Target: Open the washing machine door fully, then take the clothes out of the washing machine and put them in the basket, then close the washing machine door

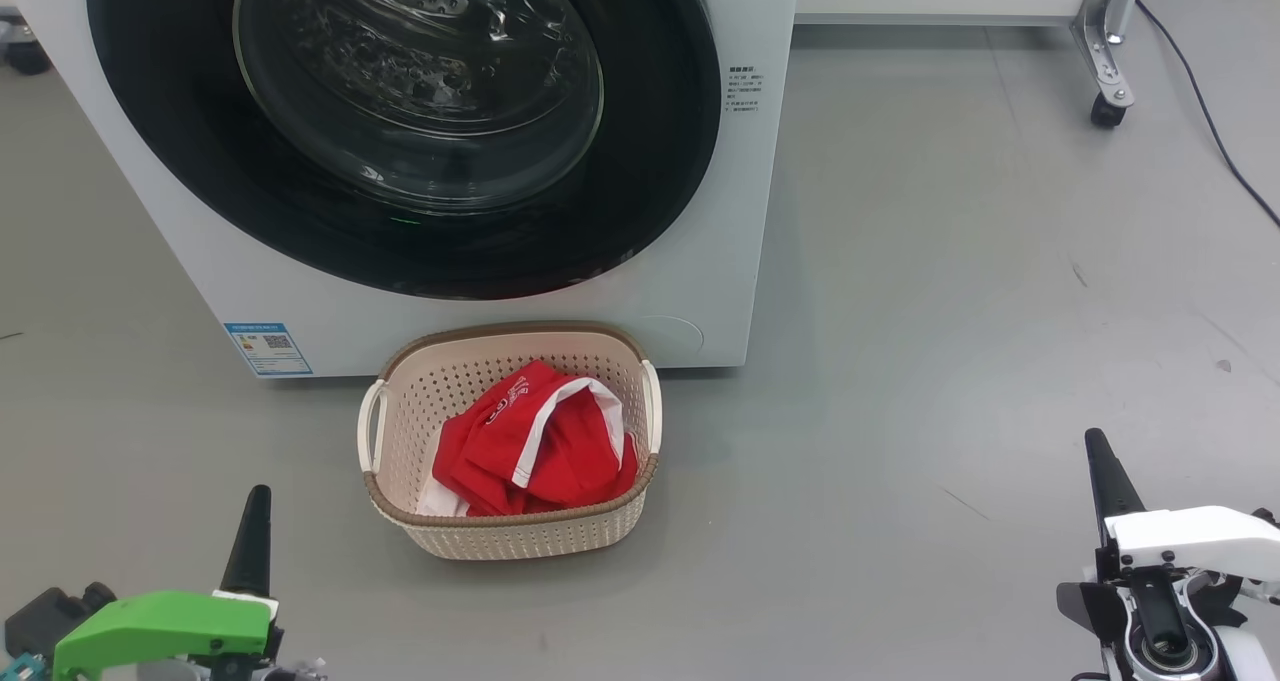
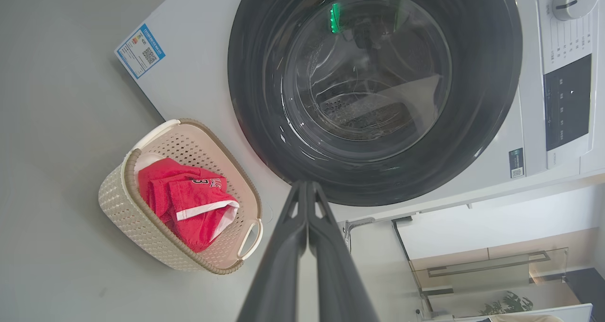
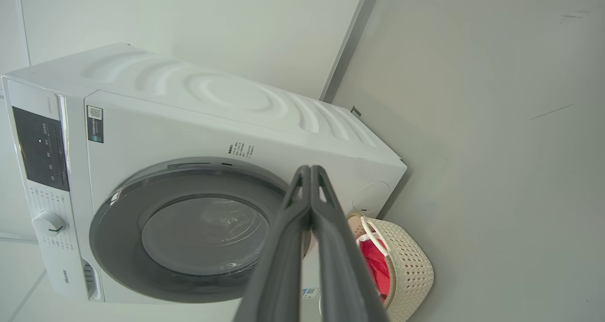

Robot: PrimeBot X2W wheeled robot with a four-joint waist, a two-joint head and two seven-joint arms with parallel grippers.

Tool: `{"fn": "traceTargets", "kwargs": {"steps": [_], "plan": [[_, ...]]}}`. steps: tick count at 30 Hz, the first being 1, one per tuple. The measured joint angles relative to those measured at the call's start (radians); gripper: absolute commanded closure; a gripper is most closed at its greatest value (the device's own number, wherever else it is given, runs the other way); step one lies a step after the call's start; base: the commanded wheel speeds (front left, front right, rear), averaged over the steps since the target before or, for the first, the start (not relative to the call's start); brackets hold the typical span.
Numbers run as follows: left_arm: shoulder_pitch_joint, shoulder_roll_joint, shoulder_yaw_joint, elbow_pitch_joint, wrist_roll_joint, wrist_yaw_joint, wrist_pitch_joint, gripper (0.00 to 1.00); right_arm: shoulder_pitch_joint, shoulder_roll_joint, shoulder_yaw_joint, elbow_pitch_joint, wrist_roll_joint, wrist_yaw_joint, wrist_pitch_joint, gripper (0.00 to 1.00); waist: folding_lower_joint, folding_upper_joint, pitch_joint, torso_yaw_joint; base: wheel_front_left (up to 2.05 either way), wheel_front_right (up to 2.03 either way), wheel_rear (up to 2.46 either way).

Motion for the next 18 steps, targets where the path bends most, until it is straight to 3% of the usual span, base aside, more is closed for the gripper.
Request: {"fn": "traceTargets", "kwargs": {"steps": [18], "plan": [[-0.016,0.004,0.028,0.005,-0.236,0.000,0.059,1.00,-0.003,0.001,-0.036,0.003,0.229,0.004,0.062,1.00,0.0000,0.0000,-0.012,0.001,0.00,0.00,0.00]]}}
